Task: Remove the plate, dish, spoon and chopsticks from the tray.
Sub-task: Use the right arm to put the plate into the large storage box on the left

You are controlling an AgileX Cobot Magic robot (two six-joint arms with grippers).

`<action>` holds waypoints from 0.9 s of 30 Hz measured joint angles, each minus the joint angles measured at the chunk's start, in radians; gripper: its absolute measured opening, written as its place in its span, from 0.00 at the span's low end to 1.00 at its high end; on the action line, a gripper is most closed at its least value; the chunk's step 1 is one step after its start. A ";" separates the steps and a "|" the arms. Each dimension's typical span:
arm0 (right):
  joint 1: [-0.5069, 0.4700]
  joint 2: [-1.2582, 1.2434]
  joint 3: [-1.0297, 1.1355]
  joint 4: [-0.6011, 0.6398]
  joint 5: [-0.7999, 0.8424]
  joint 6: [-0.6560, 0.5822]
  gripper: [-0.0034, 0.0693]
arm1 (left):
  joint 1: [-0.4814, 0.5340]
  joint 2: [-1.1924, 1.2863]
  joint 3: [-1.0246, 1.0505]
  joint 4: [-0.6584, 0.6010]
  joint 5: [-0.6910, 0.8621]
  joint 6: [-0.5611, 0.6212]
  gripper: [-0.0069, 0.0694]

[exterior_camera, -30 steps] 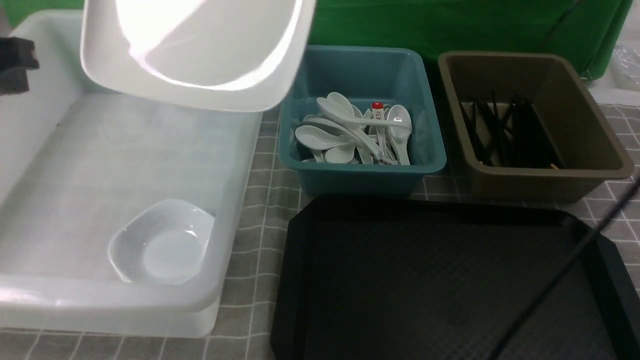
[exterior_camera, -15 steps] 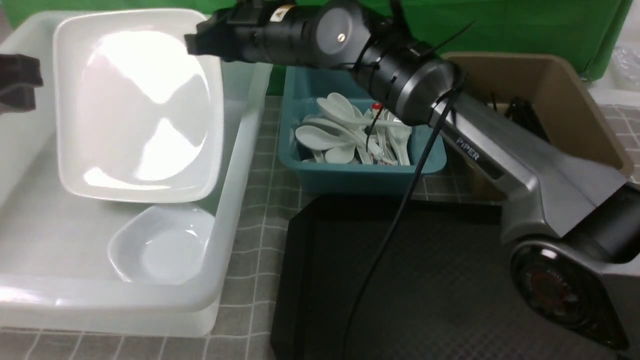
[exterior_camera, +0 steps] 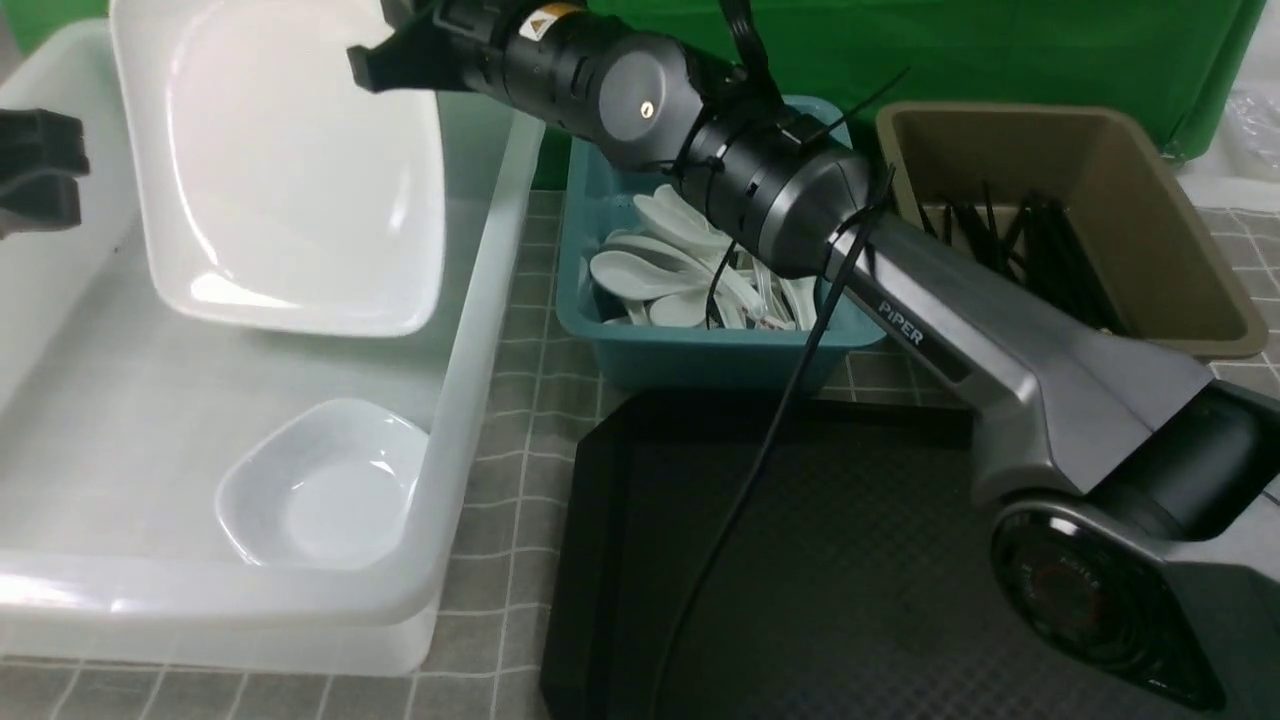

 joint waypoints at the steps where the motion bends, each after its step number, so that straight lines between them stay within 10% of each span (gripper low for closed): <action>1: 0.005 0.000 -0.001 -0.016 -0.022 -0.004 0.13 | 0.000 0.000 0.000 -0.004 0.000 0.000 0.09; 27: -0.012 0.031 -0.001 -0.063 -0.058 0.035 0.13 | 0.000 0.000 0.000 -0.022 0.024 -0.003 0.09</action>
